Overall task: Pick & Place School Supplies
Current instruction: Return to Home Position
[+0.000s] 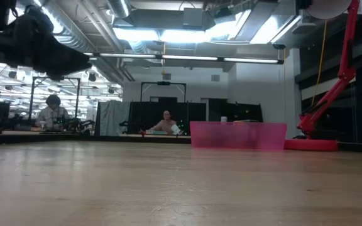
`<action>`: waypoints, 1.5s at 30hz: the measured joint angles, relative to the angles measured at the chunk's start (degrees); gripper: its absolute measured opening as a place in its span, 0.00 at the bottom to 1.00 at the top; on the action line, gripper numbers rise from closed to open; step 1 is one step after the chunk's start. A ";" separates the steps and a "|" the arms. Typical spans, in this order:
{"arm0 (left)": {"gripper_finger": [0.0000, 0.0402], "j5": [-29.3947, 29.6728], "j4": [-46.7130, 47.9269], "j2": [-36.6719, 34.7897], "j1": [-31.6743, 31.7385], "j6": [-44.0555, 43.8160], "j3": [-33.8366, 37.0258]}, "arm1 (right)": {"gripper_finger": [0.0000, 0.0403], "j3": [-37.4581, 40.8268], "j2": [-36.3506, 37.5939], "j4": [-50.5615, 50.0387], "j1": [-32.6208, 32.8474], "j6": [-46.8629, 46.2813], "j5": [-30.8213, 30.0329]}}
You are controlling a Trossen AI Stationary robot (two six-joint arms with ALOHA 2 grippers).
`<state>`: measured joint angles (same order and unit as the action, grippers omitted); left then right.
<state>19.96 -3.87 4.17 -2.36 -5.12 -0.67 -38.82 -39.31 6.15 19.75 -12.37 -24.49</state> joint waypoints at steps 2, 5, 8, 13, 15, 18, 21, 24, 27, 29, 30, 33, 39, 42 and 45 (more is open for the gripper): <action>0.43 -2.60 0.71 1.45 -0.27 -5.46 0.11 | 0.53 2.73 1.26 -0.71 0.02 -1.47 -0.58; 0.43 -10.00 1.41 4.93 -1.29 -7.65 0.16 | 0.53 8.04 3.71 -0.18 0.02 -4.88 -3.08; 0.43 -12.75 1.16 6.54 -1.75 -7.65 0.16 | 0.53 13.45 6.06 1.67 -0.03 -8.07 -4.49; 0.43 -14.09 1.70 7.73 -1.78 -7.65 0.16 | 0.53 19.04 12.45 1.20 -0.03 -8.22 -1.81; 0.43 -14.11 2.02 7.83 -1.78 -7.65 0.16 | 0.53 20.94 15.02 0.38 -0.03 -7.59 -1.40; 0.43 -14.11 1.98 7.90 -1.78 -7.65 0.16 | 0.53 23.78 18.98 -2.12 -0.03 -6.26 -1.40; 0.43 -14.09 1.98 7.93 -1.78 -7.65 0.16 | 0.53 26.14 22.59 -5.25 -0.05 -5.61 -0.44; 0.43 -14.09 1.96 7.93 -1.78 -7.65 0.16 | 0.53 27.94 25.83 -9.86 -0.05 -6.27 1.83; 0.43 -14.09 1.96 7.93 -1.78 -7.65 0.16 | 0.53 32.24 29.98 -9.23 -0.05 -6.49 4.46; 0.43 -14.09 1.96 7.93 -1.78 -7.65 0.16 | 0.53 36.49 33.99 -6.52 -0.13 -7.19 6.56; 0.43 -14.09 1.92 7.93 -1.78 -7.65 0.16 | 0.53 37.99 35.24 -3.73 -0.34 -7.55 8.58; 0.43 -14.06 2.03 8.12 -1.78 -7.64 0.16 | 0.53 37.78 36.02 -2.32 -1.34 -6.21 11.73; 0.43 -14.05 1.89 8.09 -1.78 -7.65 0.16 | 0.50 37.89 35.04 -3.38 -4.10 6.11 8.41; 0.43 -14.07 2.02 8.10 -1.78 -7.65 0.16 | 0.48 37.91 33.85 -3.37 -5.84 7.85 8.96; 0.43 -14.07 2.04 8.10 -1.78 -7.65 0.16 | 0.48 37.91 33.15 -3.49 -6.47 3.43 9.60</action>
<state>5.89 -1.83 12.27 -4.14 -12.78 -0.51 -0.91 -6.16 2.66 13.28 -8.94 -14.89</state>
